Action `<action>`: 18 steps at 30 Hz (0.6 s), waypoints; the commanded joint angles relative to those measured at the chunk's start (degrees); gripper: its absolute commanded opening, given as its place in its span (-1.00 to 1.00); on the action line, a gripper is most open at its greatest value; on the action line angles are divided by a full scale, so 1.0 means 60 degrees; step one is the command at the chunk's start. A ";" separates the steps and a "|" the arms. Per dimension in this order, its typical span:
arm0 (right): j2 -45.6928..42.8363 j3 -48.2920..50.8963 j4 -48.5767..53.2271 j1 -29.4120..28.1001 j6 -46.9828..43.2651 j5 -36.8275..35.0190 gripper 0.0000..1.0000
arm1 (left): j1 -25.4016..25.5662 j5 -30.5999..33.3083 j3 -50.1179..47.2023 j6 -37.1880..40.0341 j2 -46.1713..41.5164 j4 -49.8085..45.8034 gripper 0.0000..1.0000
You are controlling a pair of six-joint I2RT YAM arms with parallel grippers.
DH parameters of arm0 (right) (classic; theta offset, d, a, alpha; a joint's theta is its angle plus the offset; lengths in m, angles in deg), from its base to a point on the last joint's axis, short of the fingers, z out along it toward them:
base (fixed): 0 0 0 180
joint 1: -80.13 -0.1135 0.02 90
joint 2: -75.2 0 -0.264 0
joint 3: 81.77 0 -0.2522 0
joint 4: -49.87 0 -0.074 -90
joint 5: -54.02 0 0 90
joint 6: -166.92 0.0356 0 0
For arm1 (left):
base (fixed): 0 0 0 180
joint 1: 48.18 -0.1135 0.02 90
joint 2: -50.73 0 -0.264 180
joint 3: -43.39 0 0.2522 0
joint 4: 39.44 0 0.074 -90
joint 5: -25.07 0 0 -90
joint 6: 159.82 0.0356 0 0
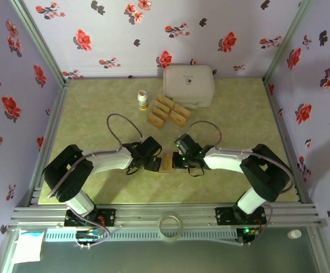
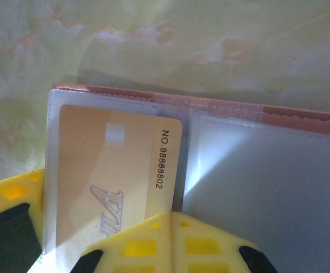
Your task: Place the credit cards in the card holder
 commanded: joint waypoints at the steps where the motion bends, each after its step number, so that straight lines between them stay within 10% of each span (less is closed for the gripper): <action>1: 0.0303 -0.0273 -0.0027 -0.0138 0.0127 0.0124 -1.00 | 0.0113 0.0027 -0.0224 -0.0209 0.0421 0.0202 0.99; 18: -0.0622 -0.0717 0.0956 -0.0185 -0.0200 -0.0344 -1.00 | 0.0004 0.0626 -0.0349 -0.0391 -0.0160 -0.0241 0.99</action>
